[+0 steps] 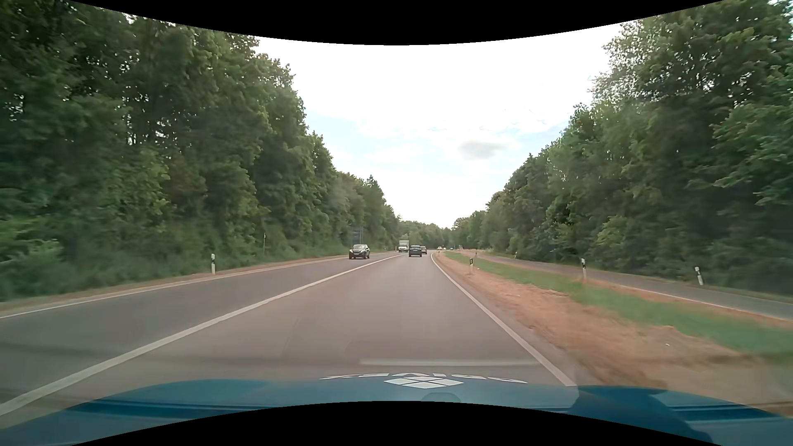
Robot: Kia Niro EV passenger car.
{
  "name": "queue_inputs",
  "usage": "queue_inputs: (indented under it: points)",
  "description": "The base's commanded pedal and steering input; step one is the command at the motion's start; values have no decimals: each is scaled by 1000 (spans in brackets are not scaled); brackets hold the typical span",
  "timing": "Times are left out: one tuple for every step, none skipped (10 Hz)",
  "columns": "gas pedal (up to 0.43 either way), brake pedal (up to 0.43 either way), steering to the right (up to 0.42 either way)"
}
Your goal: Follow the waypoints while adhering to traffic rules and regulations
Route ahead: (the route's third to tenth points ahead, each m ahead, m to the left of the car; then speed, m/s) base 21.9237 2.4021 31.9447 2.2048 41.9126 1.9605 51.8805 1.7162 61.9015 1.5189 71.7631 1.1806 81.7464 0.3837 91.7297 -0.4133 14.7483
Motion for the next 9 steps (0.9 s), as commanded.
queue_inputs:
  points:
    - [197, 0, 4]
    - [209, 0, 4]
    - [209, 0, 5]
    - [209, 0, 5]
    - [209, 0, 6]
    - [209, 0, 6]
    - [209, 0, 6]
    - [209, 0, 6]
    - [209, 0, 6]
